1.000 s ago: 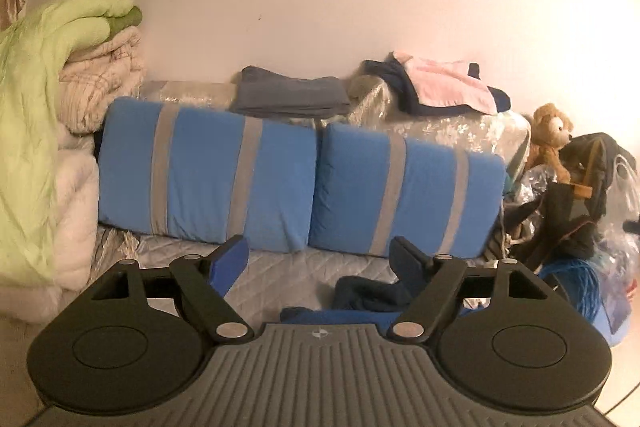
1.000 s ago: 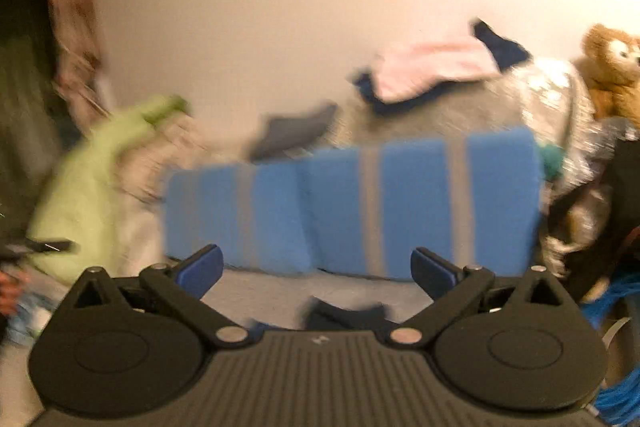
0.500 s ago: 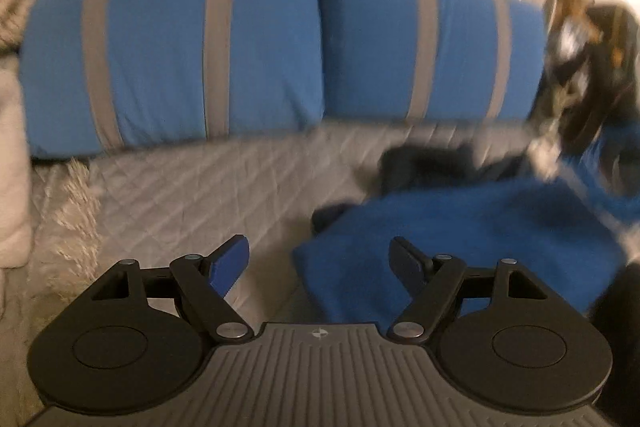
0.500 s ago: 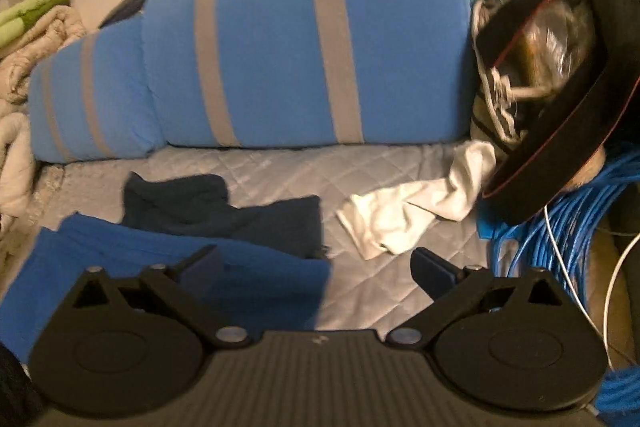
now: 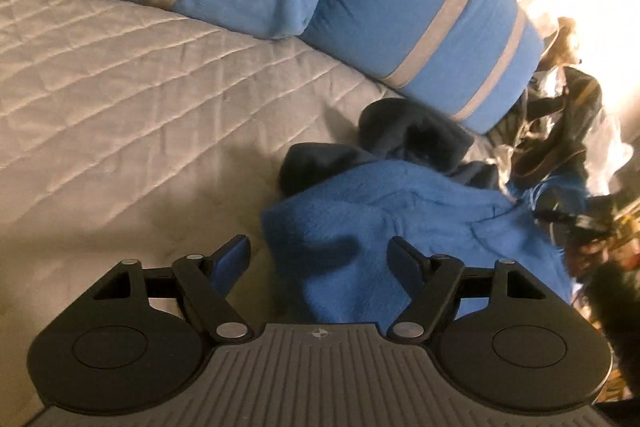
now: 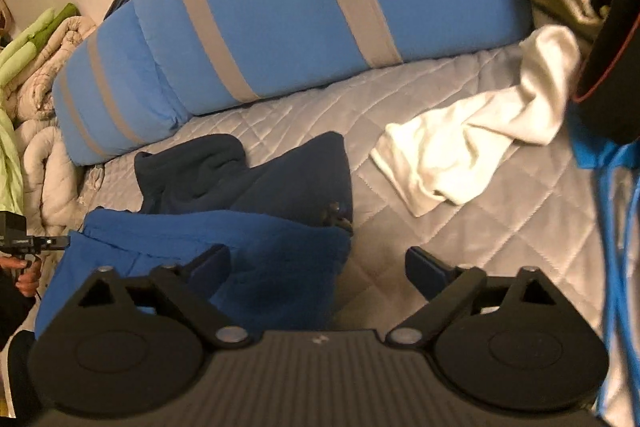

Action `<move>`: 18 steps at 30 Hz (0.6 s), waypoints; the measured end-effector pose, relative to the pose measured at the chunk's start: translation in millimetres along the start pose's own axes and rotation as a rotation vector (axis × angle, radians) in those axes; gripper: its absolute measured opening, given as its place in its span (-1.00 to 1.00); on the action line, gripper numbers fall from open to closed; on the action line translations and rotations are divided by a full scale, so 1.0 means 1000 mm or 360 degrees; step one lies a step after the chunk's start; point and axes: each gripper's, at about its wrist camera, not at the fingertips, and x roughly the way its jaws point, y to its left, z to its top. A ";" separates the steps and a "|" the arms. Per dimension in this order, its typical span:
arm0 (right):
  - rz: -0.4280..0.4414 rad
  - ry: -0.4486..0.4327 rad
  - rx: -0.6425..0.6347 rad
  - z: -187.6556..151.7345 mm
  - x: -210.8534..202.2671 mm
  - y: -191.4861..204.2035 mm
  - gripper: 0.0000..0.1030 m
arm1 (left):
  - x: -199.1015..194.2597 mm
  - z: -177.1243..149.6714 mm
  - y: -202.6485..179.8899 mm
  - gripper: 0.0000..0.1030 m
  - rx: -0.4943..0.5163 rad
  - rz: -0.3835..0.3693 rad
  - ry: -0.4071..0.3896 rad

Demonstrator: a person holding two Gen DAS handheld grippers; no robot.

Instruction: Fold clothes

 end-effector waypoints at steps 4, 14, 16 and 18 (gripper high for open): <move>-0.0022 -0.0028 -0.0136 -0.004 -0.006 0.015 -0.56 | 0.004 0.002 -0.005 -0.31 -0.0036 0.0031 -0.0045; 0.0085 -0.0353 -0.0230 0.012 -0.061 0.043 -0.70 | -0.052 0.000 -0.045 -0.72 0.0180 -0.0035 -0.0328; 0.0121 -0.0402 -0.0231 0.022 -0.065 0.049 -0.71 | -0.063 0.002 -0.050 -0.73 0.0214 -0.0046 -0.0385; 0.0121 -0.0431 -0.0239 0.032 -0.063 0.052 -0.71 | -0.065 0.006 -0.052 -0.73 0.0238 -0.0024 -0.0410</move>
